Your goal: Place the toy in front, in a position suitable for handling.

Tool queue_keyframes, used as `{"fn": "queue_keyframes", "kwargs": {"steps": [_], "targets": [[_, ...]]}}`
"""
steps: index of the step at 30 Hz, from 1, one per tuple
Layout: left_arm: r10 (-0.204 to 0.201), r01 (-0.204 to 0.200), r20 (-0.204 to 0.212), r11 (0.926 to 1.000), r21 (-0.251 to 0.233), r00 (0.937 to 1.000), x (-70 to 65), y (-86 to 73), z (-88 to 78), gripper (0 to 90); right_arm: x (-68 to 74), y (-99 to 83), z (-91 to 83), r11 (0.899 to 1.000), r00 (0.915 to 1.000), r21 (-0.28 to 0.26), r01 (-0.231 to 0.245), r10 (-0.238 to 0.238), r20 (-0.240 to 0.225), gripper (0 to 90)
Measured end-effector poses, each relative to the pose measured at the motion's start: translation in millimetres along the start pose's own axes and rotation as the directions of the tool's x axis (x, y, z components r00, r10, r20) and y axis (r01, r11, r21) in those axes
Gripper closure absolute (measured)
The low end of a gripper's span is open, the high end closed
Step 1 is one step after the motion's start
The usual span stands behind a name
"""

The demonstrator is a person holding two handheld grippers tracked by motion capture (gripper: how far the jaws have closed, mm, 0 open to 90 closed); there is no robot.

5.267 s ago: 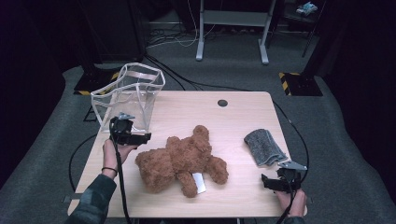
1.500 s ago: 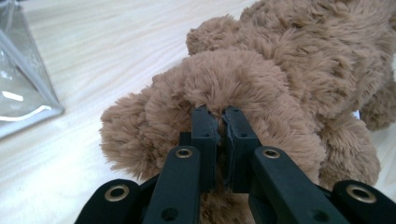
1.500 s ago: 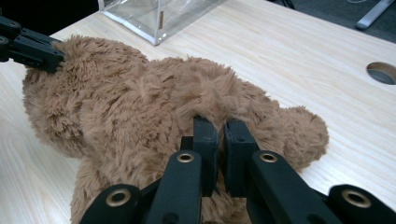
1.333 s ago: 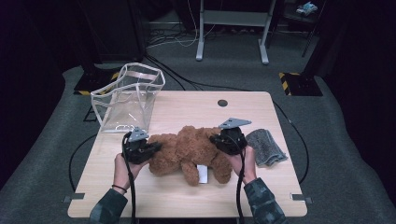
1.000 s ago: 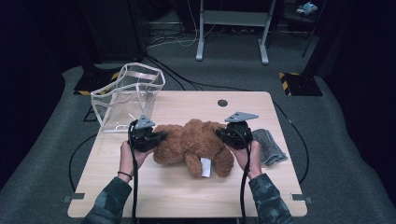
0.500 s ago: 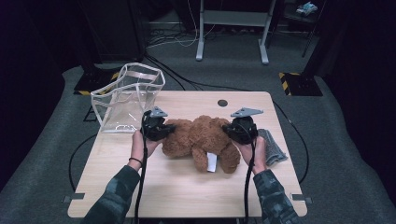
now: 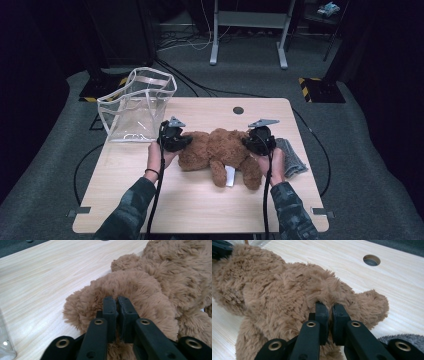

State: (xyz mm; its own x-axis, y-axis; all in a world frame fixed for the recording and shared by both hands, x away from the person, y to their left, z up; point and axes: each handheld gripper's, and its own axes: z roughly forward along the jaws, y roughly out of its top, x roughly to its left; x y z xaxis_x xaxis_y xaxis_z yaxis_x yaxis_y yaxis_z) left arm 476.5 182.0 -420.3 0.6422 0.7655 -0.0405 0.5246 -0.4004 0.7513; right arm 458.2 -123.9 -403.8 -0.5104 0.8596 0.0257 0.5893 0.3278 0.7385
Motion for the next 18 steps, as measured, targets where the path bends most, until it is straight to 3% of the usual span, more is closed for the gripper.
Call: {"fn": "queue_keyframes", "kwargs": {"steps": [2, 4, 6, 18], "targets": [[-0.001, 0.001, 0.003, 1.0, 0.002, 1.0, 0.5, -0.1, 0.0, 81.9, -0.5, -0.9, 1.1, 1.0, 1.0, 0.008, -0.003, 0.003, -0.001, 85.8], [-0.019, 0.019, 0.013, 0.9994, -0.028, 0.9997, 0.2, -0.8, -0.1, 78.2, -2.6, -3.6, 3.7, 1.0, 0.9999, 0.015, -0.011, 0.011, -0.001, 85.1], [-0.009, 0.009, 0.011, 0.9997, -0.022, 0.9999, 0.9, -0.4, -1.3, 72.2, -5.0, -5.1, 4.1, 1.0, 0.9998, 0.017, -0.021, 0.021, 0.0, 84.9], [-0.022, 0.023, 0.025, 0.9993, -0.028, 0.9994, 2.1, 1.9, 8.4, 70.0, -7.5, -11.7, 7.8, 0.997, 0.9979, 0.04, -0.064, 0.064, 0.003, 83.9]]}}
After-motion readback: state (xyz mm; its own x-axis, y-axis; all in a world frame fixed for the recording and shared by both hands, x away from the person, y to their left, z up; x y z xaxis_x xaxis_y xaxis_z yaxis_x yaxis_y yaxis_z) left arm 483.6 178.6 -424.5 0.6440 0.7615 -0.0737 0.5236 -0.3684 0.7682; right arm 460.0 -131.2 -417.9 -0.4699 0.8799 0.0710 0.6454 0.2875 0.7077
